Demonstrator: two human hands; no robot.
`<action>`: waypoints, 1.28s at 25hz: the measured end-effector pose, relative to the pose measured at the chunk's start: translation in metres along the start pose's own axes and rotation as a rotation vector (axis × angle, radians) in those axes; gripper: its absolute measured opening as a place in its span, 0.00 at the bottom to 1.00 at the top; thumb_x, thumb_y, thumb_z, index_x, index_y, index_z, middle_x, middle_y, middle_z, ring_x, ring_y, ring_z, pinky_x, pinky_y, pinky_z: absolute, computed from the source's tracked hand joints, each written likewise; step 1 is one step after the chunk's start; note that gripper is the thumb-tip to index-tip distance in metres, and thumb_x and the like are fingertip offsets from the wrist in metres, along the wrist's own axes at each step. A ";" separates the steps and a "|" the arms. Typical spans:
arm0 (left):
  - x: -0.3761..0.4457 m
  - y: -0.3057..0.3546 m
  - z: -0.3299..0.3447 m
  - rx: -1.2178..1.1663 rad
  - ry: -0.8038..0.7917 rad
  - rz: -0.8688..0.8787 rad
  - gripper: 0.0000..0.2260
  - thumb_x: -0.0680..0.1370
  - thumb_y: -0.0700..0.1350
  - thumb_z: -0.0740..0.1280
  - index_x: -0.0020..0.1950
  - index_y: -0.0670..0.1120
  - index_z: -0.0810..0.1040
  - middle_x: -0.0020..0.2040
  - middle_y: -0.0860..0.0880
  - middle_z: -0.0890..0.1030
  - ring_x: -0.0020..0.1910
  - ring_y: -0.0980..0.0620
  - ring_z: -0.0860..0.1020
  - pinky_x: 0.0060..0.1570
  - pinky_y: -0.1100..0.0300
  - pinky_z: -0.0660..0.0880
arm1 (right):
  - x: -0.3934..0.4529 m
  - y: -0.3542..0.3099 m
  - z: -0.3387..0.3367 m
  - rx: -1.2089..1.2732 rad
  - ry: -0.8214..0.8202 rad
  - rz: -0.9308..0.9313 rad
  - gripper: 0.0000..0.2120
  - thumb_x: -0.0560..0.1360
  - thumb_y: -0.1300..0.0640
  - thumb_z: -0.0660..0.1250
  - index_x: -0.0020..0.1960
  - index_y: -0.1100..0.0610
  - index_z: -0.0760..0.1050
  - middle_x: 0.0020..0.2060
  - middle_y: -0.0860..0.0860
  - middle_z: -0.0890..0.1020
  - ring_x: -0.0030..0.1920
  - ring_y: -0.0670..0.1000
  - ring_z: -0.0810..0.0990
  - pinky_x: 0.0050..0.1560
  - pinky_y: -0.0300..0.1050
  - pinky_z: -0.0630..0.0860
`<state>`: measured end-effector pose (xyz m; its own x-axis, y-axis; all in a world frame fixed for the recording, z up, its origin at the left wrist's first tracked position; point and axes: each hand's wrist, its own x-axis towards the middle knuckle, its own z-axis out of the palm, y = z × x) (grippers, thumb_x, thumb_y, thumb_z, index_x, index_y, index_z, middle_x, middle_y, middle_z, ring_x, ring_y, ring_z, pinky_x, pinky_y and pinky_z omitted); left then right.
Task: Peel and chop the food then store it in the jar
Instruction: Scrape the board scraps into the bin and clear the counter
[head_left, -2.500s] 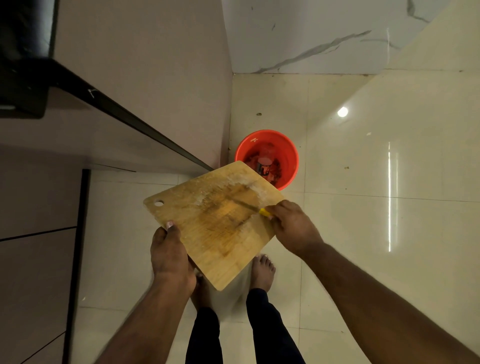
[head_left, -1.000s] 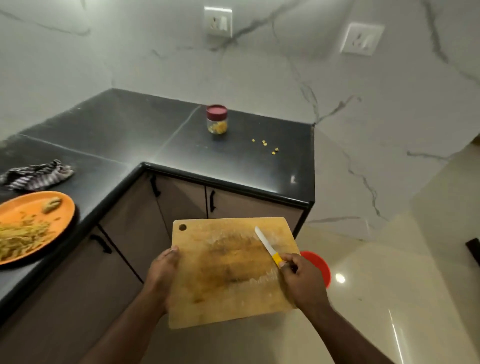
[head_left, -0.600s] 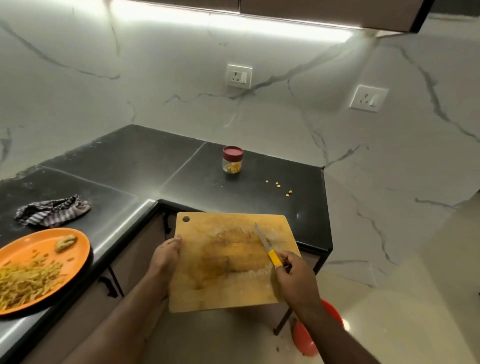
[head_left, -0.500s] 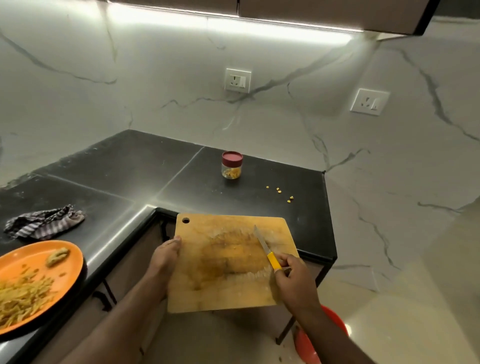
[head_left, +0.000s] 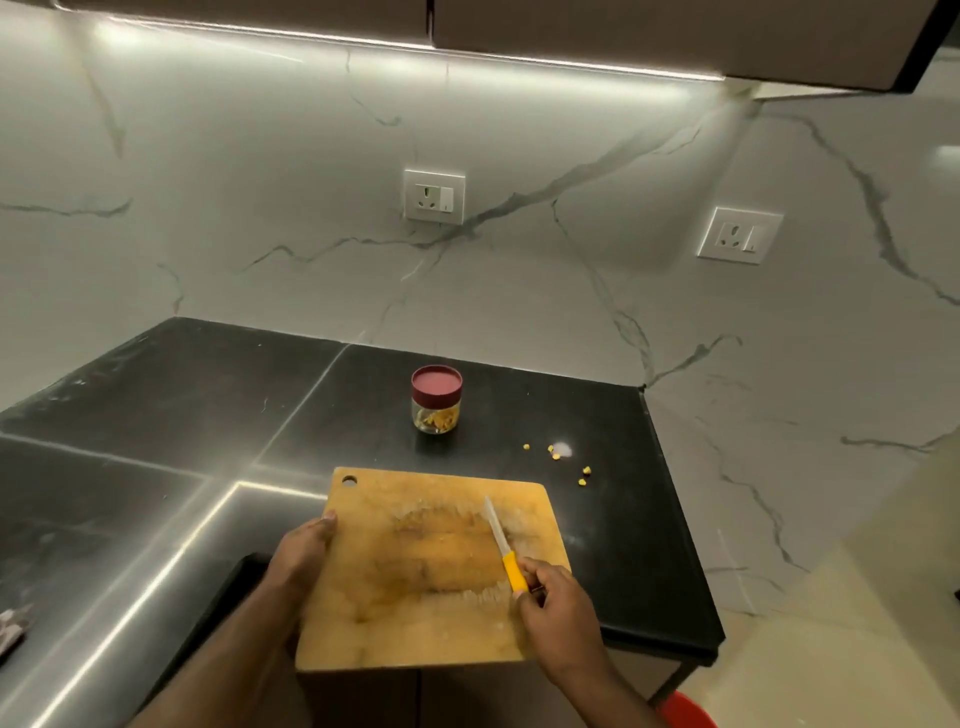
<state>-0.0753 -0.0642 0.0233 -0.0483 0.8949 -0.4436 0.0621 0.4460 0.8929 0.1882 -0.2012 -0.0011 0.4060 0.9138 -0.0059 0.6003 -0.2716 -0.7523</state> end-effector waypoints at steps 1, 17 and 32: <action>0.019 0.003 -0.003 0.015 0.007 -0.001 0.19 0.84 0.51 0.60 0.64 0.37 0.76 0.55 0.37 0.81 0.53 0.36 0.80 0.60 0.37 0.75 | 0.012 -0.006 0.007 0.002 0.004 0.005 0.19 0.76 0.58 0.69 0.67 0.50 0.76 0.53 0.42 0.78 0.49 0.40 0.77 0.46 0.21 0.68; 0.181 0.076 -0.036 1.038 -0.057 0.304 0.13 0.74 0.58 0.72 0.39 0.50 0.82 0.34 0.53 0.82 0.34 0.53 0.80 0.35 0.58 0.76 | 0.106 -0.074 0.083 -0.157 0.046 0.192 0.15 0.75 0.53 0.69 0.61 0.50 0.79 0.48 0.45 0.76 0.48 0.45 0.76 0.50 0.34 0.71; 0.084 0.044 0.190 0.746 -0.404 0.639 0.15 0.82 0.42 0.62 0.69 0.52 0.75 0.62 0.53 0.81 0.57 0.56 0.78 0.54 0.65 0.74 | 0.156 0.024 -0.023 -0.063 0.293 0.124 0.12 0.75 0.61 0.69 0.57 0.54 0.82 0.47 0.44 0.79 0.47 0.42 0.79 0.54 0.36 0.75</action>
<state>0.1132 0.0335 0.0111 0.5358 0.8440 -0.0234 0.5609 -0.3351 0.7570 0.2817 -0.0716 -0.0053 0.6541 0.7496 0.1018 0.5717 -0.4017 -0.7154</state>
